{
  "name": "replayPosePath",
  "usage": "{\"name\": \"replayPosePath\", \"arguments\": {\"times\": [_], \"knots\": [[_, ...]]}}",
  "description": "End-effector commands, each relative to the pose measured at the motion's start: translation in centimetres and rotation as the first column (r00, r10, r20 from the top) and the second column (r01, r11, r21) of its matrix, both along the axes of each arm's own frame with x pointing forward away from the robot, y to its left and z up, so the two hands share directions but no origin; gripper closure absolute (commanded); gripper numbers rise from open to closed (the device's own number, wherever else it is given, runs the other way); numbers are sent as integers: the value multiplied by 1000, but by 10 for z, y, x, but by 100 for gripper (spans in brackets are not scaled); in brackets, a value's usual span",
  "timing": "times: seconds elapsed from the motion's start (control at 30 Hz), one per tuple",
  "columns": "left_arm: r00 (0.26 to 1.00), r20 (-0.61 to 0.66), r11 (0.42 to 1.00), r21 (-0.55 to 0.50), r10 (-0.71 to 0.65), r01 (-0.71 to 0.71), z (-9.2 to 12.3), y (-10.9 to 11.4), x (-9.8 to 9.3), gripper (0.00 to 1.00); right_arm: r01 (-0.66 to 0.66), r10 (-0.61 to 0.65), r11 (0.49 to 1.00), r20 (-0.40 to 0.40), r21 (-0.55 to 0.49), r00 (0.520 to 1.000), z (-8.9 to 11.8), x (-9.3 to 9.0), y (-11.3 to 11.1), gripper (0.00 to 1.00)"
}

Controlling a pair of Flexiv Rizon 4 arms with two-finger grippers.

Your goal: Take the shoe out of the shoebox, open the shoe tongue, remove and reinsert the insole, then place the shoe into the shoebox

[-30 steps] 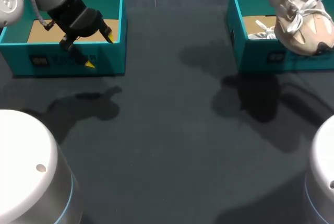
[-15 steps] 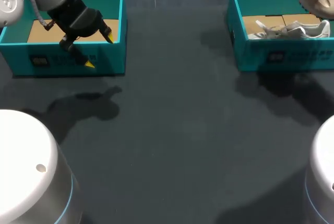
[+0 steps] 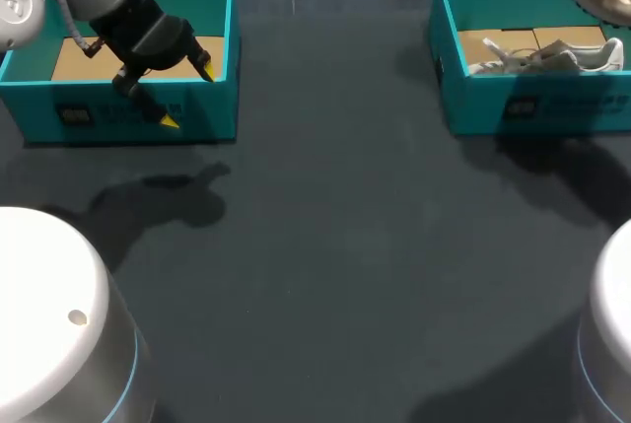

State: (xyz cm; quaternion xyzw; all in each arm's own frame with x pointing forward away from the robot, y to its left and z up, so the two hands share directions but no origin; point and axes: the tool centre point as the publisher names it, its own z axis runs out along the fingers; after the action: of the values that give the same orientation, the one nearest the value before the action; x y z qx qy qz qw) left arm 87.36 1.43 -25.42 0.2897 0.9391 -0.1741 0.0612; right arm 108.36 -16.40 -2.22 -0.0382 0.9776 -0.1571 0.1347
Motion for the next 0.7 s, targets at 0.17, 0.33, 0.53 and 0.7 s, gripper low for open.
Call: {"name": "replayPosePath", "arguments": {"times": [0.17, 0.33, 0.53, 0.7], "knots": [[1000, 1, 1000, 2, 0, 0, 0, 1, -1, 0, -23, 24, 998, -11, 53, 1000, -17, 41, -48, 100], [1000, 1, 1000, 2, 0, 0, 0, 1, -1, 0, -42, 43, 997, -17, 58, 999, -27, 67, -78, 100], [1000, 1, 1000, 2, 0, 0, 0, 1, -1, 0, -68, 71, 995, -34, 70, 997, -36, 84, -97, 100], [1000, 1, 1000, 2, 0, 0, 0, 1, -1, 0, -68, 72, 993, -41, 94, 997, -44, 91, -109, 100]]}}
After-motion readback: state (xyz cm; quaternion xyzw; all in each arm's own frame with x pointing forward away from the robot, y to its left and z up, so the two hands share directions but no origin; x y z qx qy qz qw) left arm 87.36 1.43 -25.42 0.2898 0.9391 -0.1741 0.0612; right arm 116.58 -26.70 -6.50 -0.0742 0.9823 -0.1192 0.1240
